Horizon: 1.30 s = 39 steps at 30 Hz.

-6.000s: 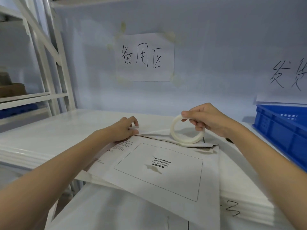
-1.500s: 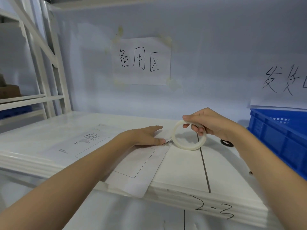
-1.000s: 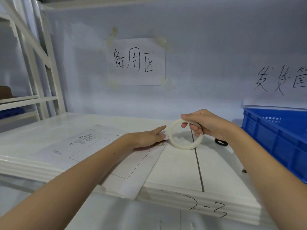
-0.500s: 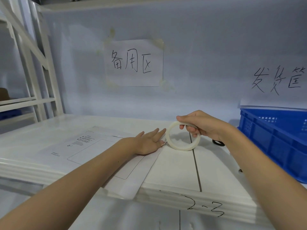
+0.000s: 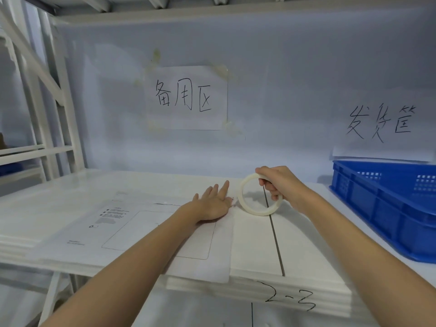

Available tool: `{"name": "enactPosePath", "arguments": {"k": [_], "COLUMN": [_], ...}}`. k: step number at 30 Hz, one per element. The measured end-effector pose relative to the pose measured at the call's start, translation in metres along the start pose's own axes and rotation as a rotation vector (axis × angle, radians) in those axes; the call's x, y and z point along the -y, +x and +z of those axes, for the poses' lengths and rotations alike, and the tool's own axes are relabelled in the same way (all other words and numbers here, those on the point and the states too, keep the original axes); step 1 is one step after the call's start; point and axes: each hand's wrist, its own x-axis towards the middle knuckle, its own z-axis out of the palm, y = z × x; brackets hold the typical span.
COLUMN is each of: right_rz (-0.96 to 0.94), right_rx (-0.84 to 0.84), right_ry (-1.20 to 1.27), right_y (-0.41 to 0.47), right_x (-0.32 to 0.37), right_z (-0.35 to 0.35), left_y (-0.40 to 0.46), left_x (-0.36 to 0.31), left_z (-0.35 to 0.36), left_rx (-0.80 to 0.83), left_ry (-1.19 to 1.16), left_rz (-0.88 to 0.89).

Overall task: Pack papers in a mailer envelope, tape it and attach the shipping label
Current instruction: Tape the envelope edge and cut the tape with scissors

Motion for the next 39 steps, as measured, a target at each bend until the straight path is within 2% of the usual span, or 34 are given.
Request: {"name": "enactPosePath", "arguments": {"k": [3,4,6,8,10,12,15,20,22,23,25,28,30,33,39], "right_rz": [0.019,0.017,0.003,-0.008,-0.014,-0.013,-0.015,0.014,0.039,0.048,0.058,0.061,0.058,0.049,0.012], "right_rx": [-0.062,-0.063,-0.053,-0.042,-0.039,-0.036,-0.03,-0.025,-0.02,-0.018,-0.012,-0.002,-0.001,-0.004,-0.009], "right_ry": [0.035,0.037,0.034,0.027,0.026,0.027,0.028,0.055,0.073,0.082,0.095,0.097,0.084,0.069,0.033], "right_y": [0.002,0.001,0.001,0.0,0.0,-0.001,-0.002,-0.003,-0.003,-0.002,-0.001,0.0,-0.002,-0.004,-0.005], "right_x": [-0.006,-0.006,-0.006,-0.006,-0.005,-0.005,-0.006,-0.008,-0.009,-0.009,-0.008,-0.006,-0.005,-0.004,-0.004], "right_z": [-0.001,-0.001,-0.001,0.0,0.0,0.0,-0.001,-0.004,-0.005,-0.005,-0.005,-0.005,-0.005,-0.007,-0.011], "left_y": [-0.011,-0.014,-0.013,-0.004,-0.002,-0.007,-0.011,-0.016,-0.014,-0.012,-0.009,-0.014,-0.017,-0.011,0.0], "left_x": [0.004,0.01,0.029,0.054,0.069,0.075,0.075,0.07,0.074,0.073,0.061,0.022,-0.001,-0.009,0.001], "left_z": [-0.019,-0.025,-0.039,-0.041,-0.035,-0.024,-0.02,-0.041,-0.053,-0.057,-0.059,-0.053,-0.046,-0.027,-0.012], "left_rx": [-0.04,-0.074,-0.167,-0.243,-0.173,-0.108,-0.105,-0.066,-0.155,-0.222,-0.277,-0.099,-0.039,0.049,0.046], "left_ry": [-0.476,-0.506,-0.345,-0.022,0.123,0.127,0.099,-0.126,-0.234,-0.214,-0.162,-0.431,-0.493,-0.651,-0.632], "left_rz": [0.039,0.061,-0.015,-0.125,-0.21,-0.24,-0.232,-0.201,-0.218,-0.218,-0.093,0.207,0.322,0.361,0.373]}}
